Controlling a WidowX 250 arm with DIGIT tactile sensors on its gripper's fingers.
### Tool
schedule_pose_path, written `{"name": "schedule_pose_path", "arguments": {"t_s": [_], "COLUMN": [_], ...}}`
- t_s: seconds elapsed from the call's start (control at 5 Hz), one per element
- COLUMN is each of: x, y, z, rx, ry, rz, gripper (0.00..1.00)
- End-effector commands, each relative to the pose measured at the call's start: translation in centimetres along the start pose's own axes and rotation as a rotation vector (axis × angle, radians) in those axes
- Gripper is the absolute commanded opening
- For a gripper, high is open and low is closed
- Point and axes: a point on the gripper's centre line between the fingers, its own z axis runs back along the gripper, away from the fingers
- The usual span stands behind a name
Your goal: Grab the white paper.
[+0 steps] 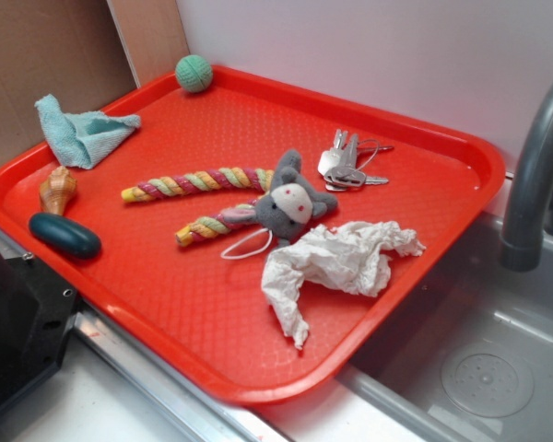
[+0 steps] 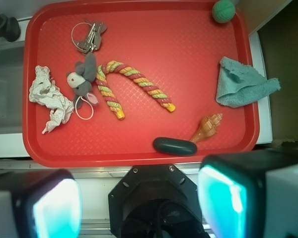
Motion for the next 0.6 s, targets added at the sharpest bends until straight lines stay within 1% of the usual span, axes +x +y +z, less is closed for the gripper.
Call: {"name": "schedule_pose_path", "arguments": {"t_s": [0.0, 0.2, 0.4], "x": [0.0, 2.8, 4.6], "y": [0.0, -4.9, -10.6], "z": [0.0, -5.0, -9.3], "rx": [0.0, 0.012, -0.039], "ry": [0.0, 0.019, -0.01], "rz": [0.0, -0.252, -0.499], "gripper": [1.0, 1.0, 1.0]}}
